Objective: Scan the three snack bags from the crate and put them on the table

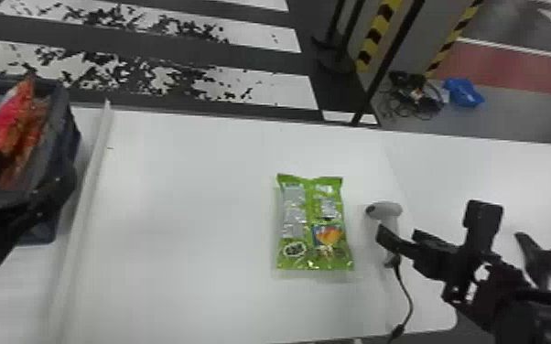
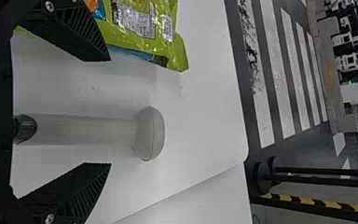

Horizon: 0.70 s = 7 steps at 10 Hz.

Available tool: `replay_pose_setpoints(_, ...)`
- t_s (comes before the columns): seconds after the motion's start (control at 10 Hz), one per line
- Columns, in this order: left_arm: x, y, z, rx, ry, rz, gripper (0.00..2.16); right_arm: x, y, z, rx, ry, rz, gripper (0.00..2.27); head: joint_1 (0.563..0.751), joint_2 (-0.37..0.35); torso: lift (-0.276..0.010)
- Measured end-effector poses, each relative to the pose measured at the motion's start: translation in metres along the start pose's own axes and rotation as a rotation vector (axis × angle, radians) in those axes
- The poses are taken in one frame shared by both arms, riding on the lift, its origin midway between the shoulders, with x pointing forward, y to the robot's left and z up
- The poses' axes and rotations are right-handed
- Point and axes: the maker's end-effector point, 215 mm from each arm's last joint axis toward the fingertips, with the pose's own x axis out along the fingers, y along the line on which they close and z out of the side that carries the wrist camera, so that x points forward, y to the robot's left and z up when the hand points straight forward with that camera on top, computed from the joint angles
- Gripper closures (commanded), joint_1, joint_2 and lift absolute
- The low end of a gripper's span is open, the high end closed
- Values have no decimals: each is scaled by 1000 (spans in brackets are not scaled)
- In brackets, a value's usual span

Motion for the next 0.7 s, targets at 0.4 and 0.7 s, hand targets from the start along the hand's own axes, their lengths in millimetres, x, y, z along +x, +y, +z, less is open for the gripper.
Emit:
replay_pose_setpoints(0.4,-1,-1,-1,0,2,-1,36,19,-11,-18,-9,30,2,873,695,-264,-94)
replay_pose_setpoints(0.7,-2,-2,0,-1,2,-3,36,26,-14,-30,-10,85,-7,2240,695,-269,-94)
